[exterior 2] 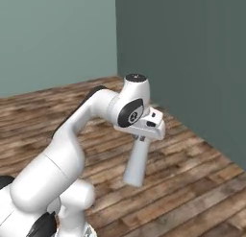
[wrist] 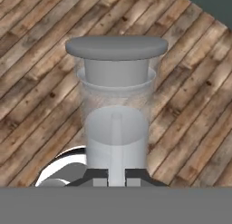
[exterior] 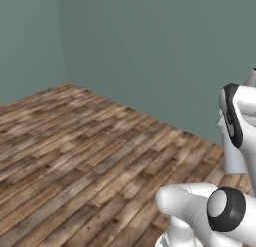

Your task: There is a tray on the dining counter. Grab the cup, mug, and pitcher and place them on the tray. The pitcher may be placed next to the tray if it cannot fit the tray.

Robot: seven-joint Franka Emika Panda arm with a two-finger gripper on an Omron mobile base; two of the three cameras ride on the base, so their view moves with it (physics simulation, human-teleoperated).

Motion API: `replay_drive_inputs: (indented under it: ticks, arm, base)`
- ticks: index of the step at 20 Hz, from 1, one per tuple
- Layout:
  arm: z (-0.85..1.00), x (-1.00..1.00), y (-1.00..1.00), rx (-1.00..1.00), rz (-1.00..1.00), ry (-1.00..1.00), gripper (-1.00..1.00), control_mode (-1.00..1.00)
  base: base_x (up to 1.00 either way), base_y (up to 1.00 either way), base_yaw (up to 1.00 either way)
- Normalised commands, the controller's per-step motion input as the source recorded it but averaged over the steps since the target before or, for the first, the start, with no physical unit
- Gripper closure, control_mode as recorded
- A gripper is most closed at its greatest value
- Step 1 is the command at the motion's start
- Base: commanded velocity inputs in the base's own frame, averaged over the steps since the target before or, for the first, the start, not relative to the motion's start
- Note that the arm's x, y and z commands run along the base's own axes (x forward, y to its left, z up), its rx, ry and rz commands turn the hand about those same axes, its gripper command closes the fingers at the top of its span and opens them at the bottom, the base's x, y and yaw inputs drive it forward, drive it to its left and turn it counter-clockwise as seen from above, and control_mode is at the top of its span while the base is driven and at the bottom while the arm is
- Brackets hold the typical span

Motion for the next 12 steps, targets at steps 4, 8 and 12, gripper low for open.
replay_drive_inputs:
  ticks: [4, 8, 12]
  arm:
    - [0.00, 0.00, 0.00, 0.00, 0.00, 0.00, 1.00, 1.00]
    - [0.00, 0.00, 0.00, 0.00, 0.00, 0.00, 1.00, 1.00]
    - [0.00, 0.00, 0.00, 0.00, 0.00, 0.00, 1.00, 1.00]
  base:
    - [1.00, 0.06, 0.74]
    - [1.00, 0.05, 0.73]
    - [1.00, 0.08, 0.70]
